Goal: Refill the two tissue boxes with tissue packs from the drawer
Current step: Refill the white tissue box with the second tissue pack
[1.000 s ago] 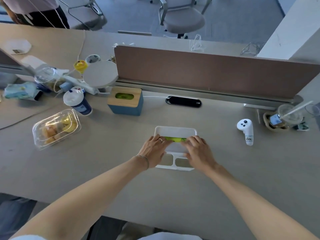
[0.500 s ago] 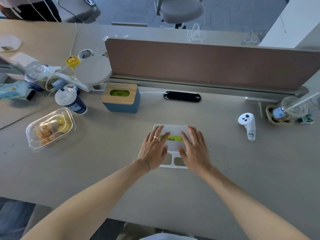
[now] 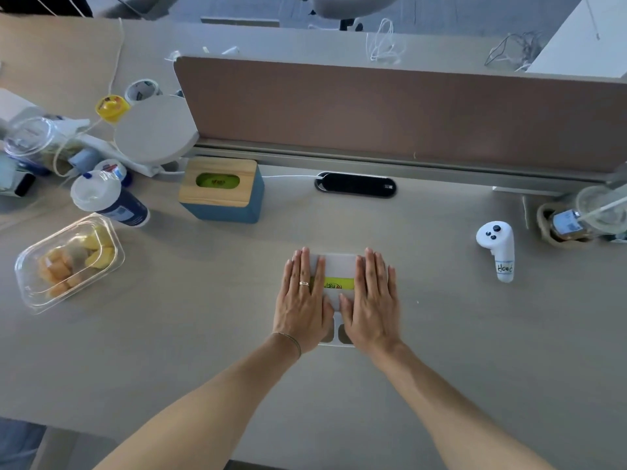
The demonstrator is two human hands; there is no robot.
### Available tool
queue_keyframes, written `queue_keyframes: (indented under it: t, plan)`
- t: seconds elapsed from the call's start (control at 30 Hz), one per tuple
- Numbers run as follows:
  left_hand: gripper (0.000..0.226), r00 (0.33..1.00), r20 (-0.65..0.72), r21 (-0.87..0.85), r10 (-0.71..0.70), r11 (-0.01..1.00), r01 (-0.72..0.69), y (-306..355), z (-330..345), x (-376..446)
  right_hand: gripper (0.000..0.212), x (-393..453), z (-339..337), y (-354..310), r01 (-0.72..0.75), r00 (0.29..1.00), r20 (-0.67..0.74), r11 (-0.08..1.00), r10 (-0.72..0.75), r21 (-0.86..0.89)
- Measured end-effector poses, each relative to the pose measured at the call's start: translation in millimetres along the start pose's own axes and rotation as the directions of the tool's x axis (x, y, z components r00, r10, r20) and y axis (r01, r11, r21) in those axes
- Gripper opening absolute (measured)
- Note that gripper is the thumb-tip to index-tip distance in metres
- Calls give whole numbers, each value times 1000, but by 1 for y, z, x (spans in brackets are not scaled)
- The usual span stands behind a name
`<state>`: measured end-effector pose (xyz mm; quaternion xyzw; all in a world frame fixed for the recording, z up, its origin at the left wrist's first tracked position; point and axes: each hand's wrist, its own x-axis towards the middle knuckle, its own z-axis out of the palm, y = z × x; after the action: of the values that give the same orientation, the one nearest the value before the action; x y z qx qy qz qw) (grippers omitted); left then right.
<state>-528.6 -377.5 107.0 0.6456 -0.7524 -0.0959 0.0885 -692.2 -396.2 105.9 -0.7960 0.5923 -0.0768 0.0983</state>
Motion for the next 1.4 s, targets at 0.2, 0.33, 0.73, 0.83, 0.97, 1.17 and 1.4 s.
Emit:
queue_keyframes:
  t: [0.2,0.33,0.73,0.83,0.97,1.17,1.4]
  plan:
    - [68,995,-102,-61,20,998,-26,-1,5,-1,72,0,4,2,16,999,-38,1000,-16,21]
    - [71,999,-22,27,-31,999,32,5,-2,-1,67,0,0,-1,-8,999,-43,1000,7,-16]
    - [58,994,-70,-1,-80,997,80,23,13,-16,62,-18,16,-15,-102,991,-84,995,103,10]
    - [57,992,-60,-50,-107,993,104,25,6,-13,64,-15,11,-15,-112,992,-51,993,114,46]
    - [71,976,-61,-251,-208,950,187,22,-10,-18,74,-19,-4,-14,-159,985,-24,949,171,271]
    - [59,729,323,-641,-604,426,638,10,-31,-21,70,-20,-31,-6,-635,754,357,469,552,614]
    - [61,823,241,-647,-515,547,532,2,-60,18,78,20,-53,-24,-661,724,408,389,557,642]
